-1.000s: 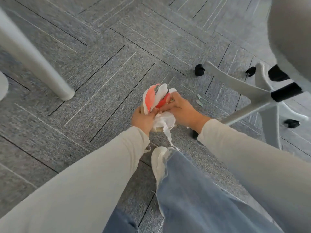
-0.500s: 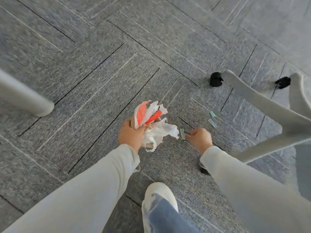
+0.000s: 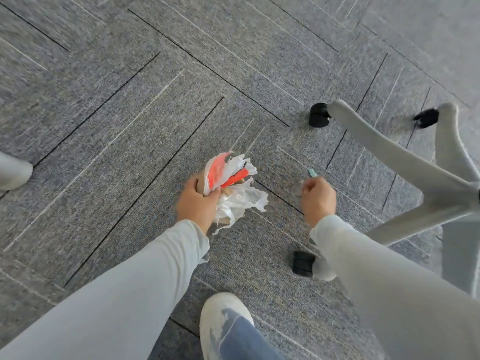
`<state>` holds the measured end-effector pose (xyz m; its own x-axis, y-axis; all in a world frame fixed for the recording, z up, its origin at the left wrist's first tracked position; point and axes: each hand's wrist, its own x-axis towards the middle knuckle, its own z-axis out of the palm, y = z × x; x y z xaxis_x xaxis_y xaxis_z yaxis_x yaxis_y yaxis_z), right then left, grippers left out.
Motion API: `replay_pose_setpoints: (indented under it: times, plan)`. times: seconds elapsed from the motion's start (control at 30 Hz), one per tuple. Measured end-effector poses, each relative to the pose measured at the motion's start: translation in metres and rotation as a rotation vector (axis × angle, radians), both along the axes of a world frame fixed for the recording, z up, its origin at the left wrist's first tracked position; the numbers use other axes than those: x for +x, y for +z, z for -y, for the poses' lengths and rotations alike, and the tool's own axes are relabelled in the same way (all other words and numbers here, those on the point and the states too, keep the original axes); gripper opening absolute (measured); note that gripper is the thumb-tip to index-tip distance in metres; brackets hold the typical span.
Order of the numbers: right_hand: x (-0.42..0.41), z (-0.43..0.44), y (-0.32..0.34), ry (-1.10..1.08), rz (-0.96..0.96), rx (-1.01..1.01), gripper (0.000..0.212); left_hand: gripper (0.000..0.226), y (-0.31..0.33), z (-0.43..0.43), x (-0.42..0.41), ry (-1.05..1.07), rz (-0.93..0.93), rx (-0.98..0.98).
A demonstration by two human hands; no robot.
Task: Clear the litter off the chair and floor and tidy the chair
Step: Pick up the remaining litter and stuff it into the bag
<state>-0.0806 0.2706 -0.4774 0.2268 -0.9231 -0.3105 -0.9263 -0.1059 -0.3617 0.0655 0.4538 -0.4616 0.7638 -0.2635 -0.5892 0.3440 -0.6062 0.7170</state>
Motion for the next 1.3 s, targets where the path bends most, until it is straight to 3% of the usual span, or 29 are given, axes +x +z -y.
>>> replay_pose_setpoints:
  times: [0.43, 0.63, 0.73, 0.93, 1.07, 1.3]
  plan:
    - [-0.023, 0.024, -0.01, 0.206, -0.139, -0.103, 0.015, 0.024, -0.005, 0.033, -0.005, -0.02, -0.057, -0.08]
    - [-0.021, 0.041, -0.015, 0.043, -0.042, 0.139, 0.022, 0.025, -0.011, 0.043, -0.004, -0.008, -0.058, -0.093]
    - [-0.019, 0.049, -0.015, 0.041, -0.04, 0.165, 0.011, 0.028, -0.012, 0.045, -0.005, -0.01, -0.059, -0.111]
    - [-0.02, 0.048, -0.014, 0.141, -0.111, 0.129, 0.012, 0.022, -0.016, 0.042, -0.002, -0.046, -0.046, -0.094]
    - [-0.012, 0.053, -0.007, 0.097, -0.031, -0.007, 0.009, 0.022, -0.016, 0.039, 0.003, -0.04, -0.016, -0.097]
    - [0.001, 0.051, -0.008, 0.249, -0.083, -0.066, 0.01, 0.022, -0.015, 0.04, 0.007, -0.029, -0.044, -0.127]
